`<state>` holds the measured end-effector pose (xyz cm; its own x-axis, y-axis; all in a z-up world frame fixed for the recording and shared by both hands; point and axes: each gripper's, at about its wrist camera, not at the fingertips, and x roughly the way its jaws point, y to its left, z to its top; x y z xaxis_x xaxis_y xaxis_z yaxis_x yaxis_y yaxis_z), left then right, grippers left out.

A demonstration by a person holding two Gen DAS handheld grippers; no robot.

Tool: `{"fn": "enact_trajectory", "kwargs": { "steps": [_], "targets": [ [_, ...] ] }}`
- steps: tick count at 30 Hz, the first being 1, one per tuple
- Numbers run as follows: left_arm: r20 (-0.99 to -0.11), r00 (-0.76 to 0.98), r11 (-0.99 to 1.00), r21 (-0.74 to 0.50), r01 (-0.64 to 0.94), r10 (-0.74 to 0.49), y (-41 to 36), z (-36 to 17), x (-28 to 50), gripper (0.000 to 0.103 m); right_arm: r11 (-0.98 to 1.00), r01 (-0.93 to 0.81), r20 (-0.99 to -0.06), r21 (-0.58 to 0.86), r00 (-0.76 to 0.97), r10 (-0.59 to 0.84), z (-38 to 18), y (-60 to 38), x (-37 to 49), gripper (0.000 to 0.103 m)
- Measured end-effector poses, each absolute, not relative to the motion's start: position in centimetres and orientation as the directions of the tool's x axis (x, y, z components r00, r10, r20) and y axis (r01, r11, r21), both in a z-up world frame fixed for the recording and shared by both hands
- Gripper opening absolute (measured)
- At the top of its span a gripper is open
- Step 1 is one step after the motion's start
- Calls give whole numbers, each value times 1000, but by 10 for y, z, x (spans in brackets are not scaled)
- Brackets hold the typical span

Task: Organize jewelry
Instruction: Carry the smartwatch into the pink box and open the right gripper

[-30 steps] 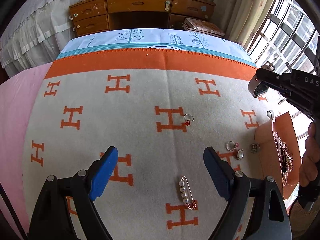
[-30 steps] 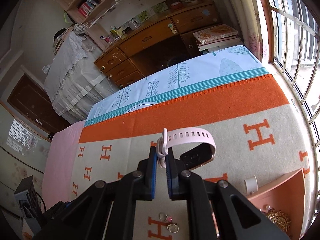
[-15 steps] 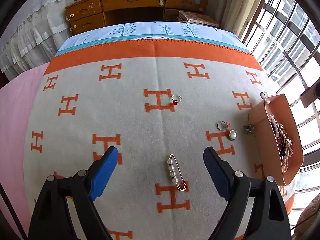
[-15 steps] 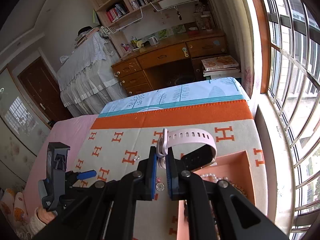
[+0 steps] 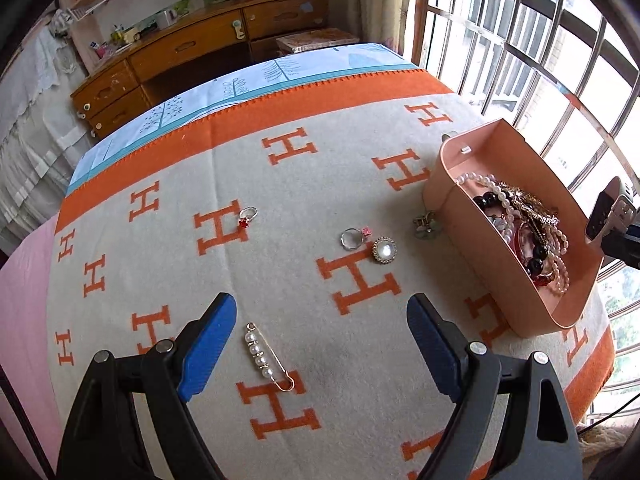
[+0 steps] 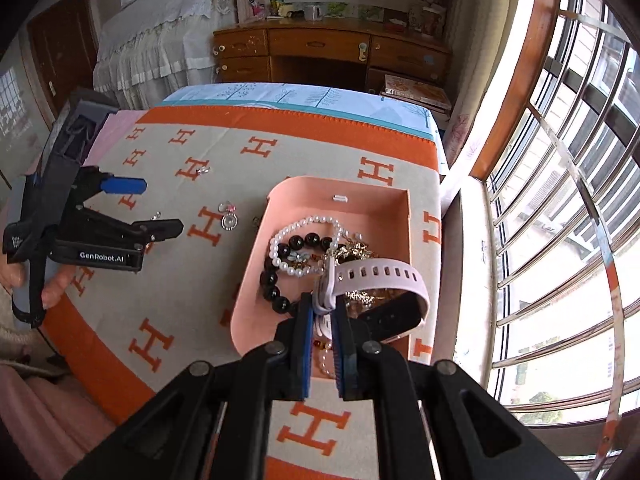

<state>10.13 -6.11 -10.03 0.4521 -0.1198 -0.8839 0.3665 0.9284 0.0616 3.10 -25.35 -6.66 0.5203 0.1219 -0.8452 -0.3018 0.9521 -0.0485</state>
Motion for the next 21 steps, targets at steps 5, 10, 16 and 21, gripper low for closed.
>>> {"fn": "enact_trajectory", "kwargs": {
  "steps": [5,10,16,21],
  "targets": [
    [-887,446,917,73,393,-120,-70,-103,100,86,934,-348,-875,-80,474,101,-82,-245,29,8],
    [-887,447,913,84,399,-113,-70,-104,101,86,923,-384,-917,-32,378,125,-103,-233,39,10],
    [-880,458,902,92,421,-123,-70,-103,103,86,931,-335,-917,146,306,254,-105,-246,48,11],
    [-884,448,888,95,450,-132,-79,-109,107,86,930,-289,-886,228,334,321,-95,-266,44,20]
  ]
}}
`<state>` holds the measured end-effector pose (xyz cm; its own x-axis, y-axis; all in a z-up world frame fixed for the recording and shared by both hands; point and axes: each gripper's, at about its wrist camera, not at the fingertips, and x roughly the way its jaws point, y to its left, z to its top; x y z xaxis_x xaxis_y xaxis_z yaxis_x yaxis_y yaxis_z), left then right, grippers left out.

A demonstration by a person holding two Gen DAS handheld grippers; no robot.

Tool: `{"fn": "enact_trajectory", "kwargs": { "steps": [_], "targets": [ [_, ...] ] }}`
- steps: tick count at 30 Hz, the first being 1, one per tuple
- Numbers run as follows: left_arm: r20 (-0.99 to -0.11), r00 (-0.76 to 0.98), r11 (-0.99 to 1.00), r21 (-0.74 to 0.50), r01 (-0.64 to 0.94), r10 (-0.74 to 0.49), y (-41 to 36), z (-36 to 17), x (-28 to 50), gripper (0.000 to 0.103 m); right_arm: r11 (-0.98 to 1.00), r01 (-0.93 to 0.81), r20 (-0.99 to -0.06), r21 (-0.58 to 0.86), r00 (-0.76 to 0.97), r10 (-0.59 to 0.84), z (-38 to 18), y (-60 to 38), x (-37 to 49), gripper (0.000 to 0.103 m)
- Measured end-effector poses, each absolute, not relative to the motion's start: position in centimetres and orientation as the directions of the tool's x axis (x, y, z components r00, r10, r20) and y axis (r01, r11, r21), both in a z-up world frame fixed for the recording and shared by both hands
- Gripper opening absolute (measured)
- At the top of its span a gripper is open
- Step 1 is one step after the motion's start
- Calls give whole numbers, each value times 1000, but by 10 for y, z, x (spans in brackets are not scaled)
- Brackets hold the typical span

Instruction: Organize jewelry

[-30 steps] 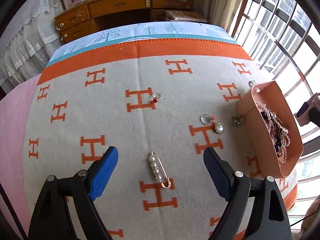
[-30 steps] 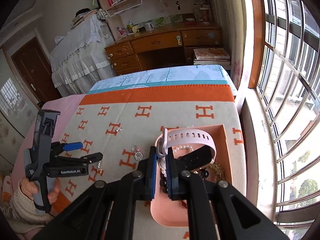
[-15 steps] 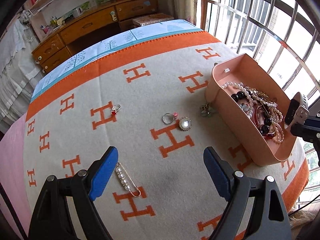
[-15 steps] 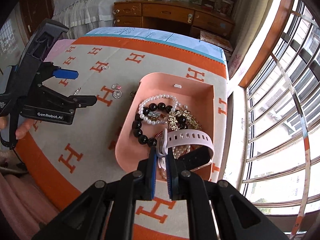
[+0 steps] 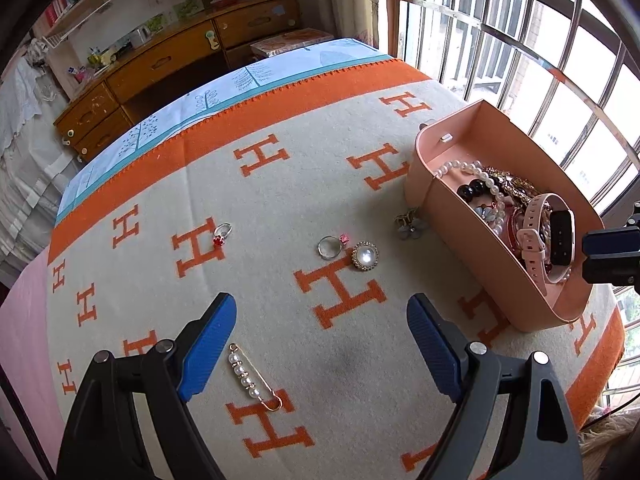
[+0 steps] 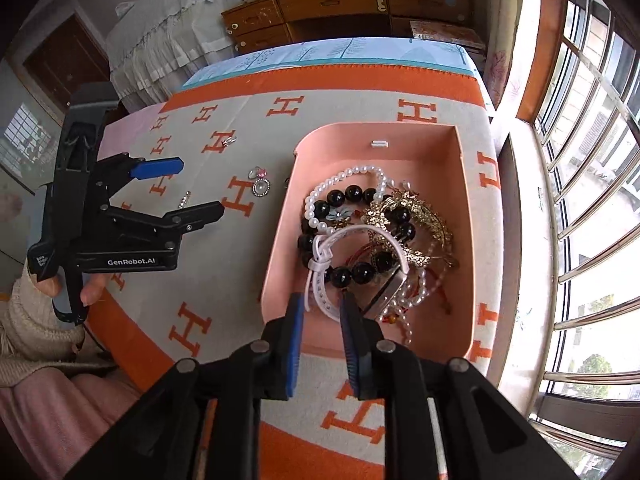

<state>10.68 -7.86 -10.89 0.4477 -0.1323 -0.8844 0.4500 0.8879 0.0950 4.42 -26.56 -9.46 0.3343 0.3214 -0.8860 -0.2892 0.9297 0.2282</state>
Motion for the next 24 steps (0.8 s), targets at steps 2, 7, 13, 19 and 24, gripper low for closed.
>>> {"fn": "enact_trajectory", "kwargs": {
  "steps": [2,7,13,19,24],
  "targets": [
    [-883,449,881,101,462,-135,-83,-111,108,86,934,-272,-879,231,352,320,-93,-271,42,20],
    [-873,468,865,123,487,-140,-91,-115,114,86,935,-244,-865,256,373,335,-93,-276,38,20],
    [-850,498,837,139,529,-173,-93,-118,128,86,926,-220,-845,306,386,371,-101,-278,37,20],
    [-842,487,754,160,637,-233,-108,-123,133,86,911,-180,-823,370,392,412,-110,-285,36,20],
    [-843,480,706,187,683,-241,-122,-131,137,81,900,-171,-796,400,423,434,-109,-289,32,20]
  ]
}}
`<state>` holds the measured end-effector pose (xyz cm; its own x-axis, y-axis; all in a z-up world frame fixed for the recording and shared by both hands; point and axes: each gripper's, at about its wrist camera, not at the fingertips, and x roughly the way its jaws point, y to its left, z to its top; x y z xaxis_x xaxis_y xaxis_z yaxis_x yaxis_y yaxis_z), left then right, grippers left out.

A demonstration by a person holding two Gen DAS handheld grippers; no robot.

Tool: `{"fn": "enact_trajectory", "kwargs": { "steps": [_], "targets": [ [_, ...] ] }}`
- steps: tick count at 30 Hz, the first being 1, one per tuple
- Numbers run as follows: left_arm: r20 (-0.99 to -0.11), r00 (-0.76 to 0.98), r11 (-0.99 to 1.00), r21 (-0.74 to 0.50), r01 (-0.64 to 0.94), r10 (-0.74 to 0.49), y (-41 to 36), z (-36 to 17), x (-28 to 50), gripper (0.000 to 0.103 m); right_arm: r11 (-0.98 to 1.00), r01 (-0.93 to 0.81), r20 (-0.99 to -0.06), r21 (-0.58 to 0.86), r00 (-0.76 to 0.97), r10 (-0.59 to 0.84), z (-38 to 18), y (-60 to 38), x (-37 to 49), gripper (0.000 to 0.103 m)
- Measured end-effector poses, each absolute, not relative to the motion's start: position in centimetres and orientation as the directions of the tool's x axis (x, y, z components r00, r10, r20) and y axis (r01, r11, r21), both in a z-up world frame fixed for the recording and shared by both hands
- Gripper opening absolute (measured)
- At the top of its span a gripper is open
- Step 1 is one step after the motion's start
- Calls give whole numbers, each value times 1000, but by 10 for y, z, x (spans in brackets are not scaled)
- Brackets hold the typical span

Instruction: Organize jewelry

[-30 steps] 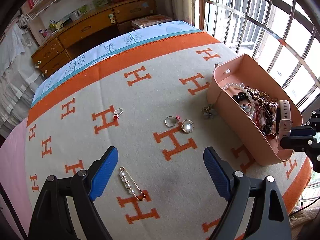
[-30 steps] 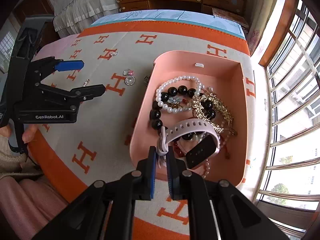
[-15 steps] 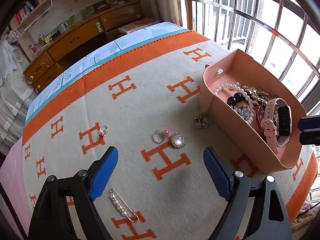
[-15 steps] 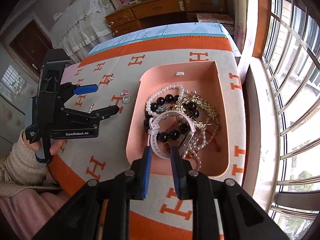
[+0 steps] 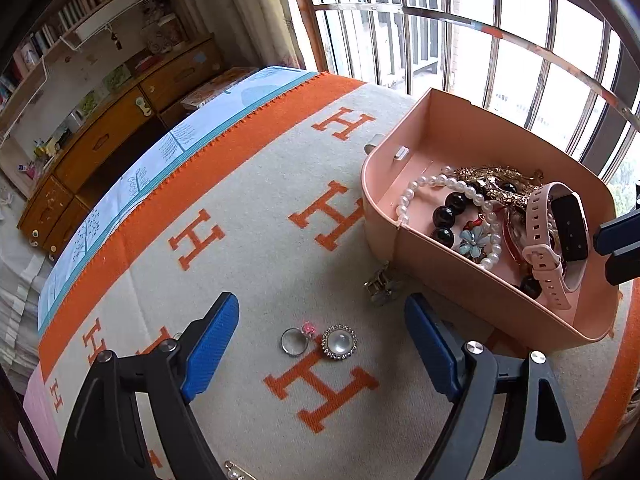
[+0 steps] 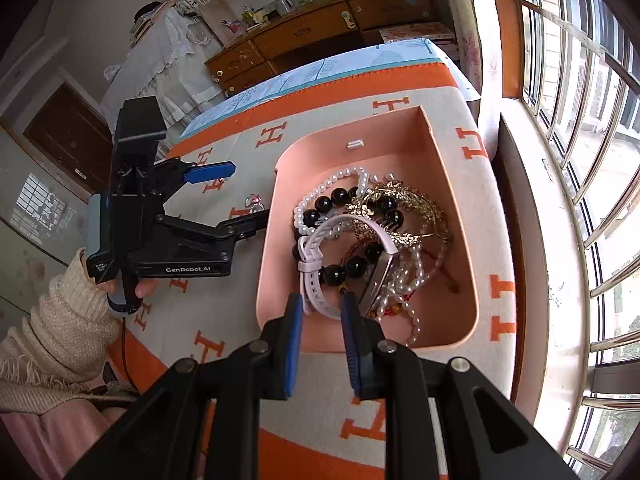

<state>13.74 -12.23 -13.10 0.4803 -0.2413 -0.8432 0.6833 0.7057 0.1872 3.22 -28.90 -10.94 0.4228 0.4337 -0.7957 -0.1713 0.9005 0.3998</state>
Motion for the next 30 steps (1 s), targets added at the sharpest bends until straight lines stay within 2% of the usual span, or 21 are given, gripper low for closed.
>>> {"fn": "enact_trajectory", "kwargs": {
  "steps": [2,6,13,15,16,18,27,29,30],
  "targets": [
    [-846,469,697,176,695,-253,-126,-133,140,77,895,-170,-785,413,431,445,-110,-289,31,20],
    [-847,460,682,172,711,-266,-131,-138,144,56,890,-172,-782,423,427,454,-112,-287,32,20],
    [-845,442,672,142,726,-299,-133,-139,145,40,887,-167,-779,430,428,459,-114,-289,30,20],
    [-846,432,676,122,726,-312,-132,-140,147,22,887,-165,-778,430,430,458,-114,-289,30,20],
    [-847,424,678,108,727,-320,-132,-140,148,17,887,-166,-778,431,431,458,-114,-289,30,20],
    [-847,420,684,95,723,-326,-132,-141,149,13,887,-166,-776,431,433,458,-113,-289,29,20],
    [-827,450,746,57,664,-337,-119,-127,146,12,883,-169,-765,438,446,465,-112,-290,26,20],
    [-816,462,756,48,653,-348,-115,-117,142,4,881,-173,-760,440,451,468,-111,-291,26,20],
    [-809,470,758,46,651,-354,-113,-111,139,4,880,-175,-758,441,453,470,-111,-291,26,20]
  ]
}}
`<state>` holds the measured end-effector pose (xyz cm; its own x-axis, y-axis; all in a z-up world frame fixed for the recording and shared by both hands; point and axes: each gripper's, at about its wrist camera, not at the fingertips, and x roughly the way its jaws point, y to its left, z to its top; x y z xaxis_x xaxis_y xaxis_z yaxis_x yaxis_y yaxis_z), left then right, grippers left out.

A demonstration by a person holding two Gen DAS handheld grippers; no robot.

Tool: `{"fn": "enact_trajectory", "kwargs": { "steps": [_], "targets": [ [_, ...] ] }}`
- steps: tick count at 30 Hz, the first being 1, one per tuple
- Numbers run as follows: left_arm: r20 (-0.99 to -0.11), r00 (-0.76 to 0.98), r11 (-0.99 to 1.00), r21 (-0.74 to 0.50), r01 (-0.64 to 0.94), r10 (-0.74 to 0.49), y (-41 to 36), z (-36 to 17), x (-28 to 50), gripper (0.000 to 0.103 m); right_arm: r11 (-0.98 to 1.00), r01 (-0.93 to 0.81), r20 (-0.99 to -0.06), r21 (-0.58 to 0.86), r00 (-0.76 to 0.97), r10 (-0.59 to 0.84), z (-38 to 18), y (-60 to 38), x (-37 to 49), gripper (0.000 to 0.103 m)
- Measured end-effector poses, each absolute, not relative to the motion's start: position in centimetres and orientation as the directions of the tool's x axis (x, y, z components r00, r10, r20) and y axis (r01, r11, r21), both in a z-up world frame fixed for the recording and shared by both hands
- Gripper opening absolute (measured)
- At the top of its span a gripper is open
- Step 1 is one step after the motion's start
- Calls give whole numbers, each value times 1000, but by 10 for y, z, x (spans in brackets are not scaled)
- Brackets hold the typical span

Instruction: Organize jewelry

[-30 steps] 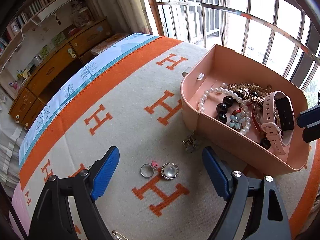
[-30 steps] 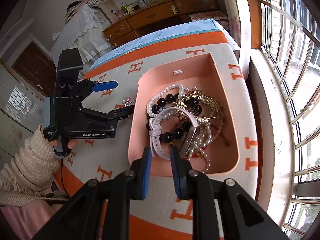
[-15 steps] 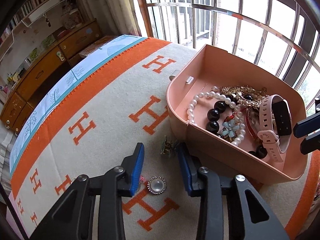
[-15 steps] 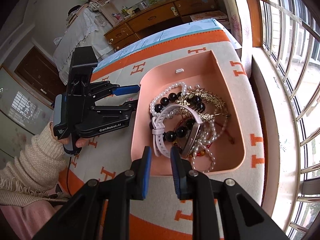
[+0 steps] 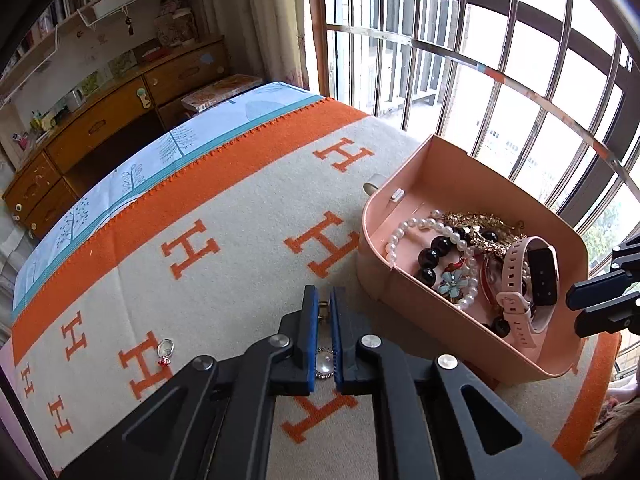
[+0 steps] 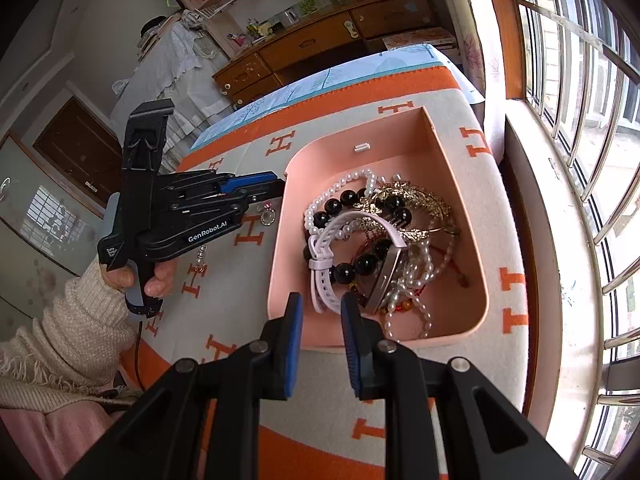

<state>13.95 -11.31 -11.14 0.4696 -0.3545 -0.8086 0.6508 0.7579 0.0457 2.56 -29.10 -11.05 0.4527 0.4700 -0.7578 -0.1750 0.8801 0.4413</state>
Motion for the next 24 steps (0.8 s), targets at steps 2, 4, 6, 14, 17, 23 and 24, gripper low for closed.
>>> {"fn": "enact_trajectory", "kwargs": {
  "steps": [2,4,6,14,17,23,24],
  "targets": [
    [-796,488,759,57,649,-358,-111,-102,135,4,878,-177,-755,444,454,473,-111,-292,25,20],
    [-792,492,763,54,644,-360,-109,-96,135,4,877,-177,-753,447,455,476,-112,-293,24,20],
    [-802,475,762,40,647,-361,-109,-95,137,7,874,-176,-751,452,454,480,-112,-293,24,20],
    [-833,467,761,88,643,-298,-114,-118,137,44,869,-177,-741,461,461,487,-113,-297,19,20],
    [-845,457,761,96,641,-278,-117,-129,136,44,868,-177,-741,463,461,489,-114,-297,19,20],
    [-850,444,776,69,627,-283,-117,-142,138,40,868,-186,-740,460,461,491,-114,-295,18,20],
    [-848,445,777,63,626,-289,-117,-141,137,30,868,-188,-739,460,461,491,-114,-295,17,20]
  ]
}}
